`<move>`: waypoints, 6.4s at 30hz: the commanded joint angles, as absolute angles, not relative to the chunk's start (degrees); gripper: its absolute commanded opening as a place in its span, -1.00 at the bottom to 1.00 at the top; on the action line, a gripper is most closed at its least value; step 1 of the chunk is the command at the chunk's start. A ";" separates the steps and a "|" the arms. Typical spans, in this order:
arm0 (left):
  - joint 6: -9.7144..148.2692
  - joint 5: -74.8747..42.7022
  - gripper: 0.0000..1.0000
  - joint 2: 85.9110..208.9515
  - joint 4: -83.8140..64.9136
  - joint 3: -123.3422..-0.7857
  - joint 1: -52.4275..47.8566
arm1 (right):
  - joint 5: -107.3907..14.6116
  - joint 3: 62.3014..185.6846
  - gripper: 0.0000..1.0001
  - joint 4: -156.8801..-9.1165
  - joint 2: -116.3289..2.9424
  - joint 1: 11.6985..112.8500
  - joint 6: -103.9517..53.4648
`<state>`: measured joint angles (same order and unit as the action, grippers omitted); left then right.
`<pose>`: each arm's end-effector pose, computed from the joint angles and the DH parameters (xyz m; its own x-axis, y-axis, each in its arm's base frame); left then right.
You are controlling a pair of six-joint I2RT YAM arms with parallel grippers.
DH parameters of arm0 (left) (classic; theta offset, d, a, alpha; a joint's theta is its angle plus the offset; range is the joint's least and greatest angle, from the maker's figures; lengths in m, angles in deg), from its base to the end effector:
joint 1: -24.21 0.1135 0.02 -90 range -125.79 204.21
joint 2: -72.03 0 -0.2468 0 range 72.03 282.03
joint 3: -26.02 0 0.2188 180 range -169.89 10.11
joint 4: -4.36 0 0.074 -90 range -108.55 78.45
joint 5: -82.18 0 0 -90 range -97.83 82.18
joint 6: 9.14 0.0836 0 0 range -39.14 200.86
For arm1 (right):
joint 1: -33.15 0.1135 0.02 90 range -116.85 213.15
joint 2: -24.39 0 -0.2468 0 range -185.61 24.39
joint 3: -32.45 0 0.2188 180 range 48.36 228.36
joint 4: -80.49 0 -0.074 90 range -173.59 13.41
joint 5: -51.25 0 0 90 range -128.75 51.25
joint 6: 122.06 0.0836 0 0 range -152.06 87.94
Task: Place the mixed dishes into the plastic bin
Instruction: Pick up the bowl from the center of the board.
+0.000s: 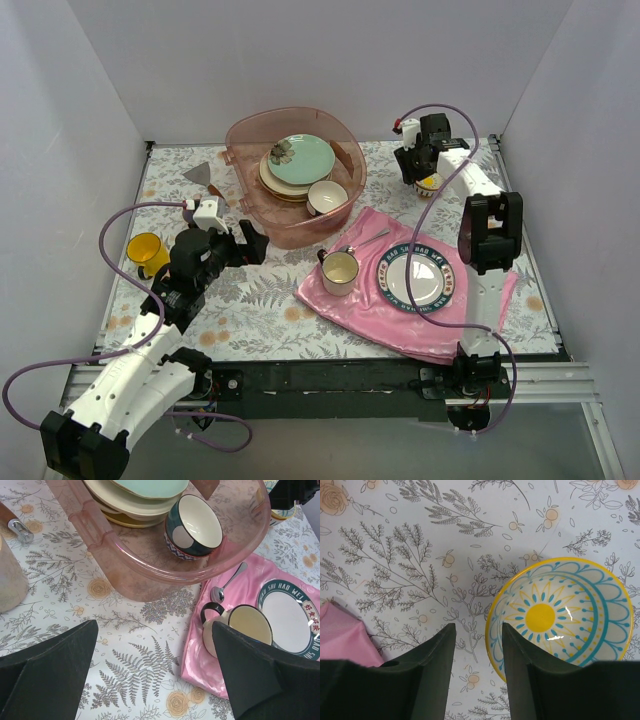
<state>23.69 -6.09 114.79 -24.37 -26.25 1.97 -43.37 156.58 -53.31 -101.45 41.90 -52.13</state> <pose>0.1892 -0.0746 0.2653 -0.4609 -0.7189 -0.5203 -0.0652 0.6121 -0.7881 0.4820 0.0810 0.1903 -0.6186 -0.4413 -0.6501 -0.4442 0.8789 -0.1739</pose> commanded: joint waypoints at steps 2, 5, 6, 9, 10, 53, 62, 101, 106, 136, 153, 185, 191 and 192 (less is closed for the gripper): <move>24.70 -5.19 0.96 114.57 -23.60 -26.63 2.59 | -41.65 161.56 -0.03 -53.54 -103.84 41.94 -51.13; 24.61 -5.01 0.96 114.48 -23.68 -26.63 2.68 | -40.95 162.52 -0.08 -53.71 -104.81 41.94 -51.13; 24.61 -4.93 0.97 114.39 -23.68 -26.63 2.85 | -40.86 162.79 -0.10 -53.71 -105.07 41.94 -51.22; 24.61 -4.84 0.96 114.21 -23.60 -26.63 2.86 | -40.42 163.49 -0.19 -53.71 -105.78 41.94 -51.39; 24.61 -4.92 0.96 114.30 -23.59 -26.63 2.94 | -40.24 163.67 -0.20 -53.71 -106.13 41.94 -51.39; 24.52 -5.28 0.96 113.86 -23.60 -26.63 3.74 | -40.95 162.27 -0.72 -54.06 -101.65 41.32 -51.83; 24.34 -5.63 0.96 113.77 -23.42 -26.55 4.09 | -41.03 160.95 -0.92 -54.15 -99.80 41.23 -53.32; 0.14 -26.09 0.96 113.24 -13.85 -23.48 5.05 | -59.93 117.91 -0.97 -55.65 -48.33 42.73 -84.23; -16.23 -41.30 0.96 118.86 -1.46 -20.92 4.70 | -63.27 110.59 -0.97 -52.75 -38.20 43.08 -93.04; -32.87 -3.62 0.96 160.52 -22.36 -55.98 -29.92 | -77.33 97.31 -0.97 -30.42 -23.42 43.52 -125.13; -27.08 7.46 0.12 176.34 -39.85 -75.58 -36.07 | -80.32 95.56 -0.97 -30.33 -23.07 44.05 -125.93; -23.12 8.79 -1.00 163.17 -34.14 -66.98 -34.42 | -95.08 95.03 0.14 -30.51 -21.23 44.31 -113.27; -21.36 7.12 -1.00 158.52 -32.56 -62.41 -30.29 | -100.09 96.78 0.30 -31.38 -21.75 44.31 -106.77; -20.92 6.68 -1.00 157.99 -32.56 -62.06 -29.58 | -100.53 97.05 0.31 -31.73 -21.93 44.31 -105.63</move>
